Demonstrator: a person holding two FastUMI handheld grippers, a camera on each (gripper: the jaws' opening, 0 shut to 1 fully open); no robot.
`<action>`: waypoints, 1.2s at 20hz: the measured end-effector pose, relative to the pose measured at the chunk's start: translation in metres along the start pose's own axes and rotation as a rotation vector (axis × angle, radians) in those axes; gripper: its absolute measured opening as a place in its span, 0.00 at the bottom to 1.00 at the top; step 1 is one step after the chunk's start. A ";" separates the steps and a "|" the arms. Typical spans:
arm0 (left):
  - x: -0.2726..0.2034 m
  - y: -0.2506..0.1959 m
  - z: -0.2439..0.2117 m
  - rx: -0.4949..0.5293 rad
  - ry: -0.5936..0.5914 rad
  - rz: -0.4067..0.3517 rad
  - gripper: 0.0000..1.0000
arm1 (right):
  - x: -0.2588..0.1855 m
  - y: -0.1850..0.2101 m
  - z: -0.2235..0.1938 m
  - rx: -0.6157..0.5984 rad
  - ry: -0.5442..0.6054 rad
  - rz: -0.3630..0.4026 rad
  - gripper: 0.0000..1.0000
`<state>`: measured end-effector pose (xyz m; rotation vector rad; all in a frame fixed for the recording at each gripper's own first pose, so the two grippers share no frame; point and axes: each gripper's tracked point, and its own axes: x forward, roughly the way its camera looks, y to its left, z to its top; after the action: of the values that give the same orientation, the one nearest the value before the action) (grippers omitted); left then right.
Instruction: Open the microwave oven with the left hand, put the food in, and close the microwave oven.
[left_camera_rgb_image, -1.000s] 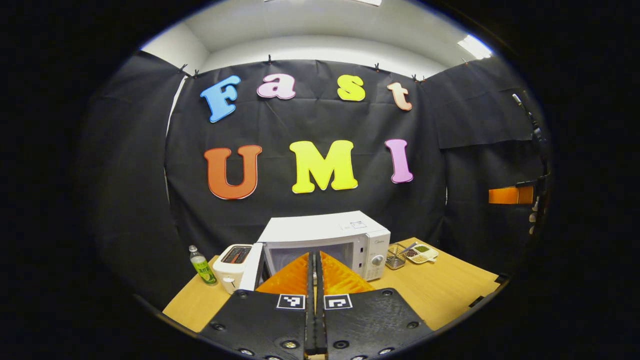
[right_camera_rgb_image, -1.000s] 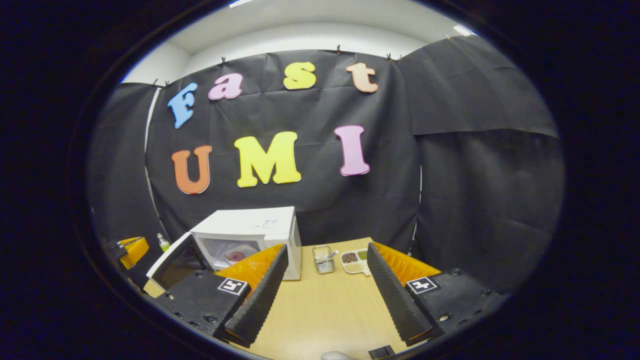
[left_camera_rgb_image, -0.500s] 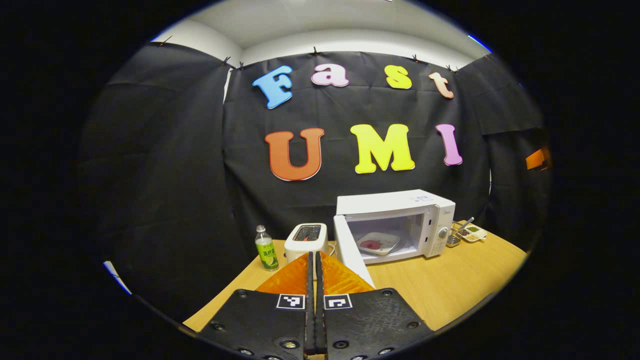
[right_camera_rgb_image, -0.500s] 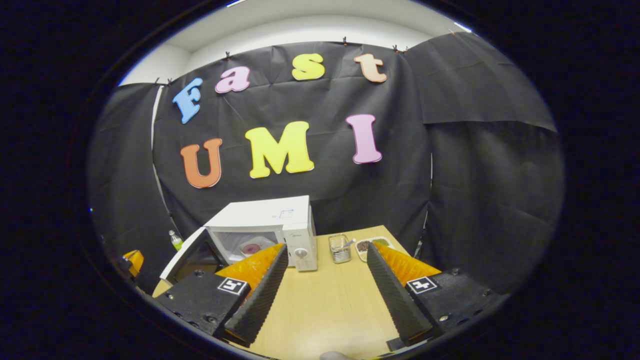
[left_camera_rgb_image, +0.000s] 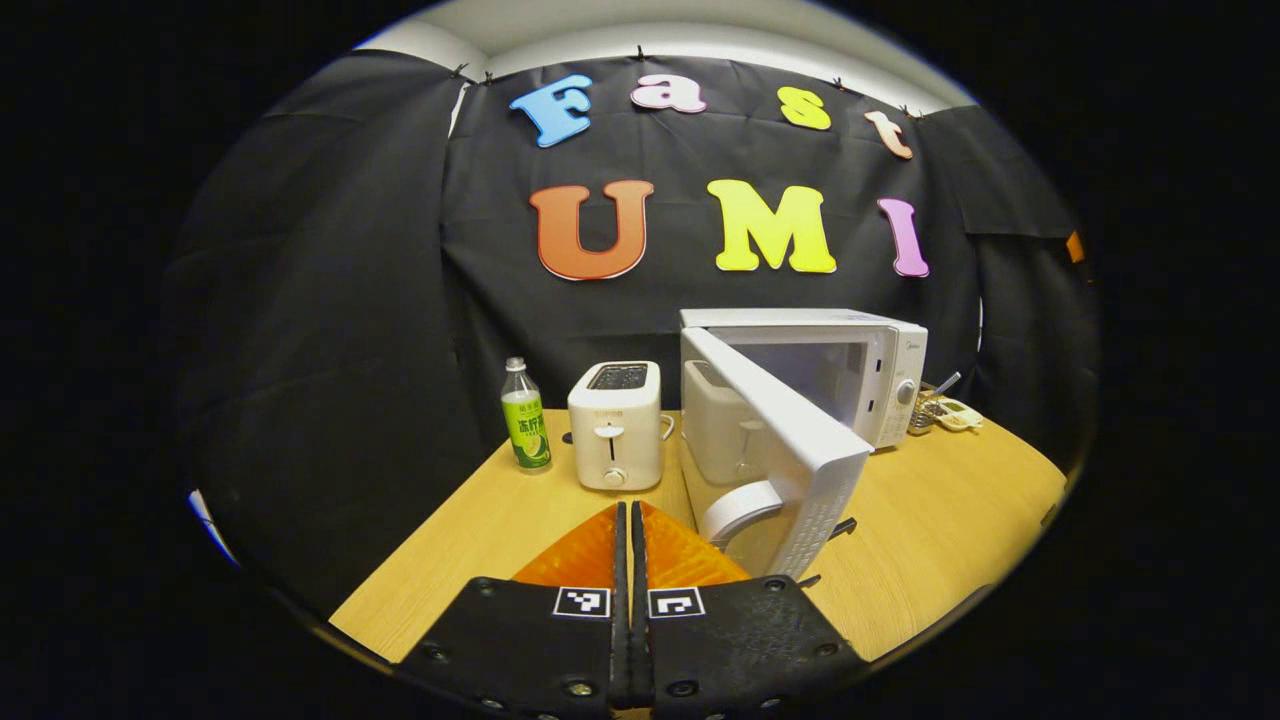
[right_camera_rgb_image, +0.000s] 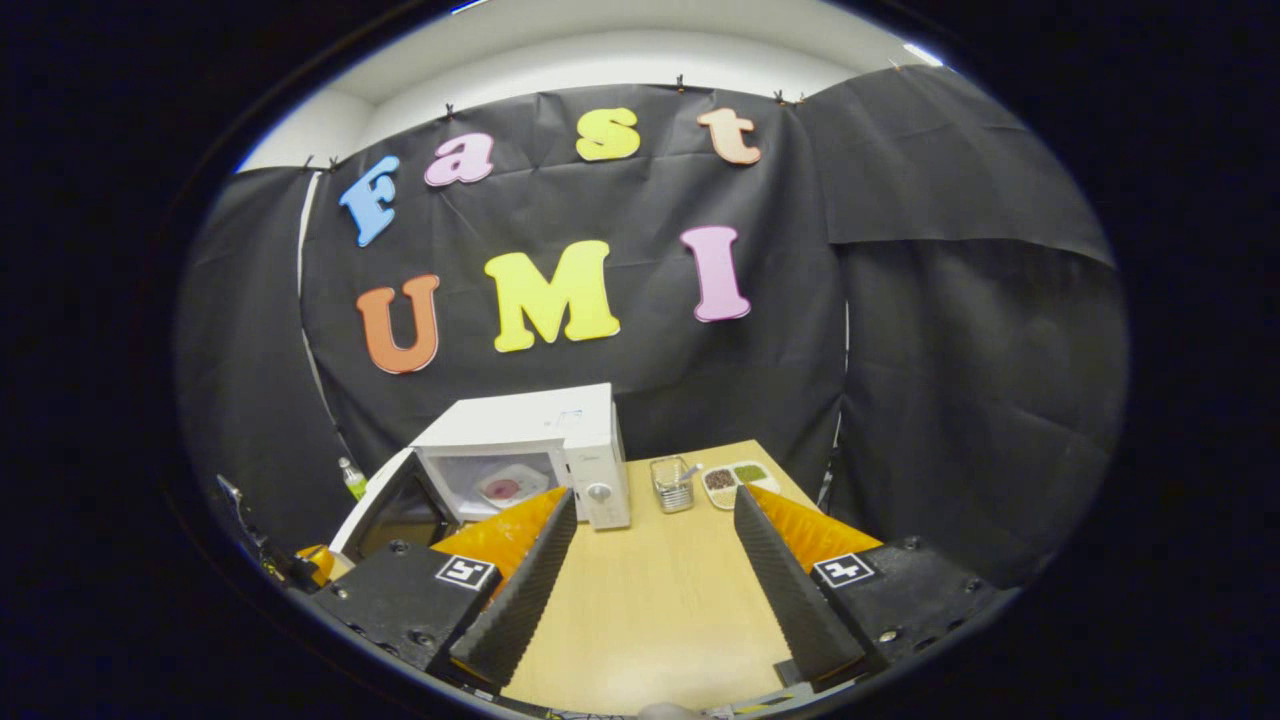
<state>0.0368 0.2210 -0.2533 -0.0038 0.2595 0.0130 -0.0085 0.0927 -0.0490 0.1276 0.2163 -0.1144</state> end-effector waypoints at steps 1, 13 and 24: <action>0.004 -0.004 -0.002 0.008 0.001 -0.009 0.00 | -0.003 -0.001 -0.001 0.002 0.001 -0.008 1.00; 0.022 -0.077 -0.001 0.057 0.006 -0.137 0.00 | 0.003 -0.010 -0.012 0.016 0.026 -0.026 0.92; 0.046 -0.194 0.009 0.136 -0.013 -0.293 0.00 | 0.043 -0.046 0.001 0.013 0.043 -0.022 1.00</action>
<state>0.0867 0.0278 -0.2557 0.0938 0.2449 -0.2964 0.0281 0.0434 -0.0628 0.1410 0.2595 -0.1350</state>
